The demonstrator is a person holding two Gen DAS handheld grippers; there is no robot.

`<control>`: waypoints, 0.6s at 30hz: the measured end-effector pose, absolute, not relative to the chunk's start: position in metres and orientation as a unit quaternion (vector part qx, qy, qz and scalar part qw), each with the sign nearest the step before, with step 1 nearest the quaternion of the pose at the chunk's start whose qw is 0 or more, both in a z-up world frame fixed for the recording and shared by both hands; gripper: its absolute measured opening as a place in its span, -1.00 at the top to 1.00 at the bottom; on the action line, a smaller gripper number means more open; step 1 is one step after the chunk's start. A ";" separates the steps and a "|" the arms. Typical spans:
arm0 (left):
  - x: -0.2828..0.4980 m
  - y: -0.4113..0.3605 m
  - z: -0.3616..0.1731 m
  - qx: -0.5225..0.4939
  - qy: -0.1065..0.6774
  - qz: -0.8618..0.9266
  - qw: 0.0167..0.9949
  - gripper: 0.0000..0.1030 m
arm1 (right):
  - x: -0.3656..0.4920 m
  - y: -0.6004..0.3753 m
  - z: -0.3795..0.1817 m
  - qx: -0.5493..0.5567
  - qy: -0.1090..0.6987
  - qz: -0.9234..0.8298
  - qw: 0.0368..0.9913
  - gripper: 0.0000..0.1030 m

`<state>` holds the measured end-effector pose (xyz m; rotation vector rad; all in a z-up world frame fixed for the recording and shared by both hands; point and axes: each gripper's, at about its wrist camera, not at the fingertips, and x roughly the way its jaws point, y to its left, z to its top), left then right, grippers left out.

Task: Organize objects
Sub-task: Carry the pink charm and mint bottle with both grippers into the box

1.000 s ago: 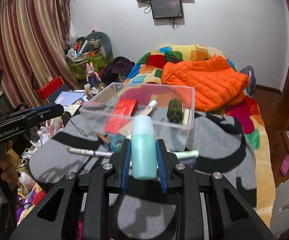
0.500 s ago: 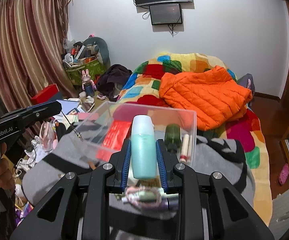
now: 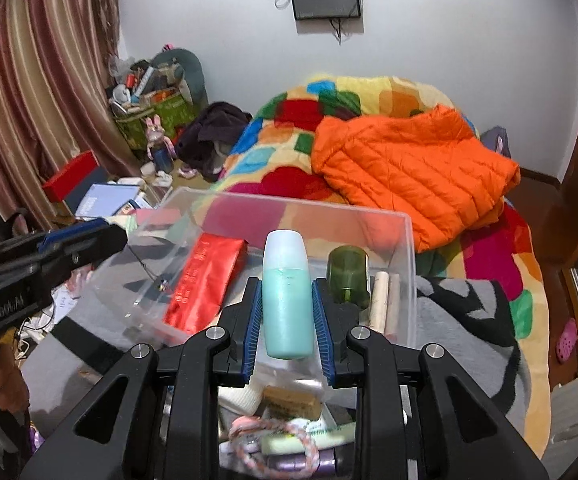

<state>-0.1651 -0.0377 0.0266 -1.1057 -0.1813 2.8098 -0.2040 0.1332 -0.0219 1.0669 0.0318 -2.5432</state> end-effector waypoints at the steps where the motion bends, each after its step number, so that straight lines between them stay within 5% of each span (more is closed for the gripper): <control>1: -0.169 -0.038 0.020 -0.373 -0.061 0.924 0.057 0.43 | -0.209 0.132 -0.026 0.386 0.012 -0.903 0.189 0.56; 18: -0.173 -0.041 -0.004 -0.403 -0.060 0.911 0.070 0.43 | -0.228 0.107 -0.056 0.425 0.057 -0.883 0.188 0.56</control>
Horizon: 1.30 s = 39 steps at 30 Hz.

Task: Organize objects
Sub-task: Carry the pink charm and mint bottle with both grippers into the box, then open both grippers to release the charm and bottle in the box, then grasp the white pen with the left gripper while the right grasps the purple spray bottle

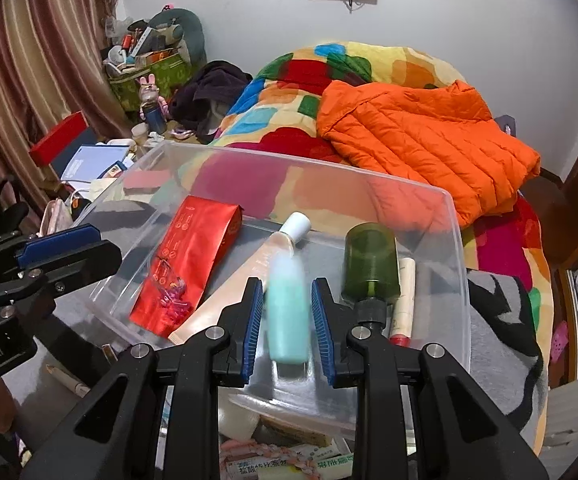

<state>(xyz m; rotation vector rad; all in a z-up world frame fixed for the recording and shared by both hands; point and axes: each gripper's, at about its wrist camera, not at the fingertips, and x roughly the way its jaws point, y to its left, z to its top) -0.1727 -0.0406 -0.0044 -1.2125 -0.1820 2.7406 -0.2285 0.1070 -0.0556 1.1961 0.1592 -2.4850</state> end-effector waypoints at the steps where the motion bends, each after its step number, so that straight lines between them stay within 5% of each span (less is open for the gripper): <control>1: -0.171 -0.040 -0.002 -0.401 -0.059 0.912 0.070 0.42 | -0.227 0.107 -0.054 0.423 0.059 -0.884 0.189 0.55; 6: -0.156 -0.039 0.012 -0.388 -0.051 0.917 0.073 0.32 | -0.217 0.118 -0.041 0.409 0.053 -0.890 0.194 0.40; 14: -0.118 -0.037 0.013 -0.389 -0.023 0.917 0.087 -0.10 | -0.181 0.161 -0.016 0.374 0.048 -0.907 0.187 0.08; 22: -0.093 -0.033 -0.025 -0.431 0.005 0.898 0.090 -0.19 | -0.151 0.208 -0.026 0.378 0.079 -0.909 0.159 -0.33; 34: -0.089 -0.015 -0.068 -0.468 0.038 0.877 0.108 -0.14 | -0.166 0.221 -0.081 0.452 0.036 -0.873 0.180 -0.31; 39: -0.081 -0.018 -0.064 -0.460 0.041 0.882 0.096 0.28 | -0.155 0.218 -0.082 0.456 0.009 -0.861 0.226 0.26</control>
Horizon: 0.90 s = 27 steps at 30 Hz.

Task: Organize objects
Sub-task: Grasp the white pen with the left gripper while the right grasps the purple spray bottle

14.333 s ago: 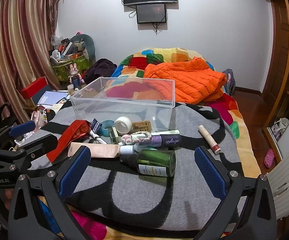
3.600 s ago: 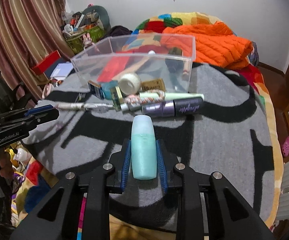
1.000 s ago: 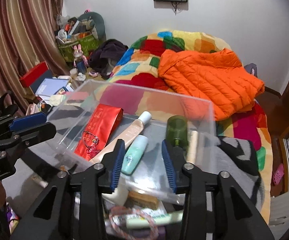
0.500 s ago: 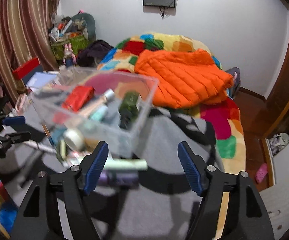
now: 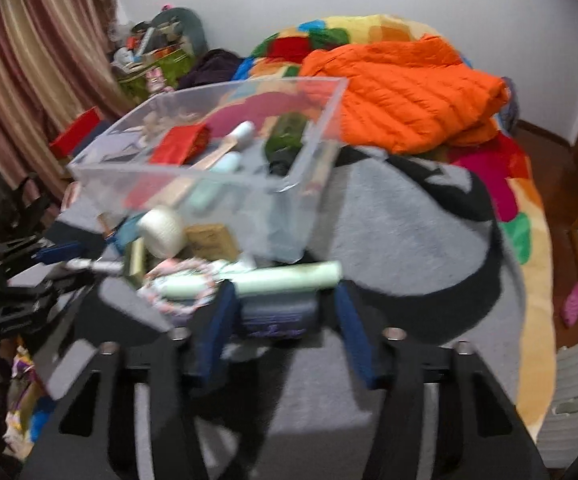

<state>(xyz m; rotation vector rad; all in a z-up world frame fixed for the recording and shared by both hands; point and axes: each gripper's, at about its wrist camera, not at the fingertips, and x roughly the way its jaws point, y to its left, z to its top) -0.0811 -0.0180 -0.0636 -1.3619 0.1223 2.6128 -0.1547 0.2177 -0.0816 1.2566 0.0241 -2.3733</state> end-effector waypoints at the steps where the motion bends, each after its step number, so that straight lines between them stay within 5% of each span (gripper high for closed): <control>1: -0.079 -0.020 -0.061 -0.459 0.038 0.882 0.096 0.39 | -0.152 0.216 -0.082 0.456 0.010 -0.860 0.229 0.26; 4: -0.069 -0.023 -0.055 -0.459 0.032 0.882 0.101 0.59 | -0.142 0.216 -0.083 0.462 0.016 -0.854 0.238 0.27; 15: -0.045 -0.011 -0.038 -0.461 0.055 0.876 0.128 0.58 | -0.097 0.204 -0.079 0.459 0.078 -0.842 0.274 0.27; 18: -0.056 -0.009 -0.038 -0.461 0.067 0.873 0.144 0.19 | -0.106 0.206 -0.073 0.446 0.073 -0.849 0.272 -0.06; 20: -0.066 -0.009 -0.043 -0.459 0.091 0.873 0.137 -0.11 | -0.115 0.202 -0.072 0.441 0.081 -0.850 0.278 -0.10; 27: -0.096 -0.014 -0.065 -0.496 0.087 0.850 0.152 -0.11 | -0.133 0.187 -0.090 0.471 0.110 -0.816 0.317 -0.10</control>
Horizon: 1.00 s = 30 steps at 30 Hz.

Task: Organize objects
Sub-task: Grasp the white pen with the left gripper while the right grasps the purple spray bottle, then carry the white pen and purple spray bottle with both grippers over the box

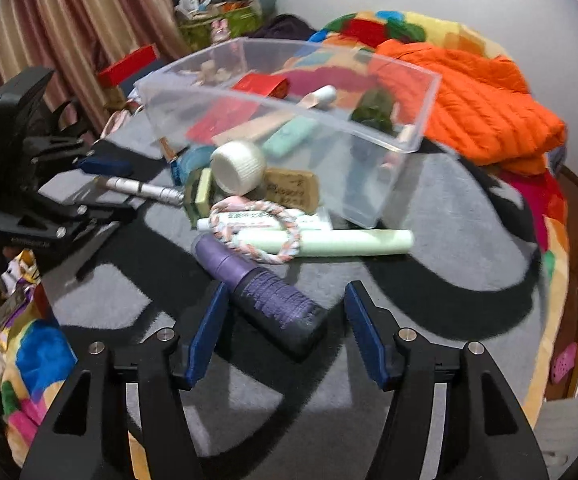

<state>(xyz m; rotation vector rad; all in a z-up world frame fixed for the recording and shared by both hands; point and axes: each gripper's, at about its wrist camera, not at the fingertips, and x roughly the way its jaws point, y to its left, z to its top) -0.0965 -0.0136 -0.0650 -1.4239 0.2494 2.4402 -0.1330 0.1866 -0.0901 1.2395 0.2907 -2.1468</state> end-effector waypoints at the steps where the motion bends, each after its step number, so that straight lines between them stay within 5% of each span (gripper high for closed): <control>1: -0.099 -0.015 -0.065 -0.500 0.080 0.848 0.155 -0.06 | -0.132 0.186 -0.091 0.472 0.113 -0.813 0.321 -0.10; 4: -0.103 -0.019 -0.064 -0.500 0.065 0.850 0.154 0.30 | -0.130 0.179 -0.094 0.472 0.126 -0.809 0.328 0.00; 6: -0.102 -0.021 -0.063 -0.501 0.060 0.850 0.151 0.40 | -0.126 0.177 -0.093 0.472 0.128 -0.805 0.336 0.18; 10: -0.088 -0.022 -0.057 -0.507 0.048 0.847 0.152 0.63 | -0.111 0.178 -0.085 0.462 0.128 -0.812 0.333 0.20; 13: -0.072 -0.020 -0.052 -0.510 0.043 0.845 0.154 0.79 | -0.099 0.180 -0.081 0.467 0.120 -0.809 0.337 0.48; 30: -0.066 -0.001 -0.059 -0.510 0.047 0.845 0.151 0.71 | -0.085 0.169 -0.090 0.471 0.109 -0.821 0.303 0.47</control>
